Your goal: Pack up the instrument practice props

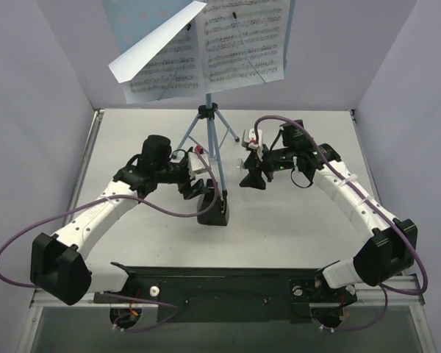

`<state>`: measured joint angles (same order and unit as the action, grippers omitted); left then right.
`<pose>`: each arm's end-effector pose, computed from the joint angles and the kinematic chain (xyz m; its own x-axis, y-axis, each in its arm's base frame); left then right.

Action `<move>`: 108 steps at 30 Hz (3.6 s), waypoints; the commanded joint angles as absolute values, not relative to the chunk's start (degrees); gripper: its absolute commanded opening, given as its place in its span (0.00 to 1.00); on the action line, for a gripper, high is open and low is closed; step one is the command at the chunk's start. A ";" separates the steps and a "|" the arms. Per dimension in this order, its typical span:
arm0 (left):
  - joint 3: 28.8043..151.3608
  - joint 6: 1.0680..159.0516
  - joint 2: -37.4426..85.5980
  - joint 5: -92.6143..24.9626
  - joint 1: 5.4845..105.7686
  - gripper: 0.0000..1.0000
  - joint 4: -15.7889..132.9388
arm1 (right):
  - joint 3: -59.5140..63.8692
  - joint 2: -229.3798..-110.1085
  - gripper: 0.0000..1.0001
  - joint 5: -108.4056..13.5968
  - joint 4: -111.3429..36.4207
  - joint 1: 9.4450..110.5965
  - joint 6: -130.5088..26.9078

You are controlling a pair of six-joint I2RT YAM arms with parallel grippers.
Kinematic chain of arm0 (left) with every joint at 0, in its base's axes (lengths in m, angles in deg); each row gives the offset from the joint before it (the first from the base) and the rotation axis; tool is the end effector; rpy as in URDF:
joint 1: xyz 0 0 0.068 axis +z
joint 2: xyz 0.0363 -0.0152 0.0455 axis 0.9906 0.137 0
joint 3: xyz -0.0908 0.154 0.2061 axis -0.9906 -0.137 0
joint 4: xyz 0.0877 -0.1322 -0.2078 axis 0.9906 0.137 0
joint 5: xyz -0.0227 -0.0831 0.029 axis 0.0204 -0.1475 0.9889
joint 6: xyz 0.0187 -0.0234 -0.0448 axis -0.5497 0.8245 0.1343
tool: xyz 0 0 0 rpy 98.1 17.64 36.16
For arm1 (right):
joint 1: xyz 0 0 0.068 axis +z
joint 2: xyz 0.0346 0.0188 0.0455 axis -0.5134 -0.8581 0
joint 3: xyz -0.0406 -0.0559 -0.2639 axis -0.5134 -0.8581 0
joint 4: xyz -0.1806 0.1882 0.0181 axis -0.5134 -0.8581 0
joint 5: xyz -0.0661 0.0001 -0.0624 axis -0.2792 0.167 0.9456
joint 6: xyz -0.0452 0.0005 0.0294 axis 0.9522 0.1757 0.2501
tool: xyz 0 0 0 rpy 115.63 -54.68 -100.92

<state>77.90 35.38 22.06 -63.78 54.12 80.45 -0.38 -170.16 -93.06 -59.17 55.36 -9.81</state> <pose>0.2387 -0.1520 0.3123 0.0464 0.4612 -0.8861 0.9558 0.2372 0.1735 0.2740 0.1561 0.3494 0.1238 -0.3220 -0.9386 -0.9830 0.0895 -0.1604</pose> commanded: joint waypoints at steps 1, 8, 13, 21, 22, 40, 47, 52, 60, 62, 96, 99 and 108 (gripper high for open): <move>82.16 29.02 25.04 -71.53 54.79 0.74 87.40 | -1.38 -171.19 0.00 -98.74 -57.96 55.59 0.37; 81.29 29.72 27.51 -73.38 54.18 0.56 87.75 | -5.33 -173.83 0.00 -99.71 -45.34 57.43 -8.67; 79.18 31.82 27.60 -73.12 53.65 0.27 85.04 | -12.62 -172.16 0.00 -96.72 -30.03 59.81 -20.17; 75.05 37.36 27.07 -70.66 53.21 0.00 78.70 | -16.14 -171.72 0.00 -99.00 -22.03 60.16 -22.93; 74.96 37.80 27.16 -70.48 53.21 0.00 78.52 | -16.59 -171.46 0.00 -99.35 -21.06 60.16 -22.58; 75.48 35.26 28.30 -68.98 54.97 0.00 81.15 | -23.71 -174.27 0.00 -105.23 -6.98 58.67 -22.84; 76.18 34.90 29.27 -68.19 55.32 0.00 81.86 | -24.67 -175.24 0.00 -106.91 -7.16 57.88 -22.48; 76.10 35.96 29.79 -67.40 55.23 0.00 80.81 | -25.47 -175.06 0.00 -107.35 -6.81 57.70 -23.36; 75.83 36.93 29.80 -66.87 55.23 0.00 79.14 | -27.40 -175.76 0.00 -106.21 -3.21 58.14 -23.10; 75.66 36.93 29.88 -67.05 55.23 0.00 79.14 | -27.31 -176.11 0.00 -105.68 -2.59 58.40 -23.01; 74.69 35.88 29.97 -67.66 55.32 0.00 78.87 | -34.62 -176.72 0.00 -98.56 -1.62 60.07 -15.19; 74.78 34.73 29.97 -68.01 55.32 0.00 79.57 | -32.68 -177.96 0.00 -98.21 -5.30 60.07 -15.98; 75.48 34.03 31.11 -69.60 52.25 0.00 78.08 | -28.81 -179.98 0.00 -96.02 -14.88 62.44 -11.00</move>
<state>76.44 36.23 28.15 -72.26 54.75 75.36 -29.40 -176.71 -100.71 -3.72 60.26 -16.39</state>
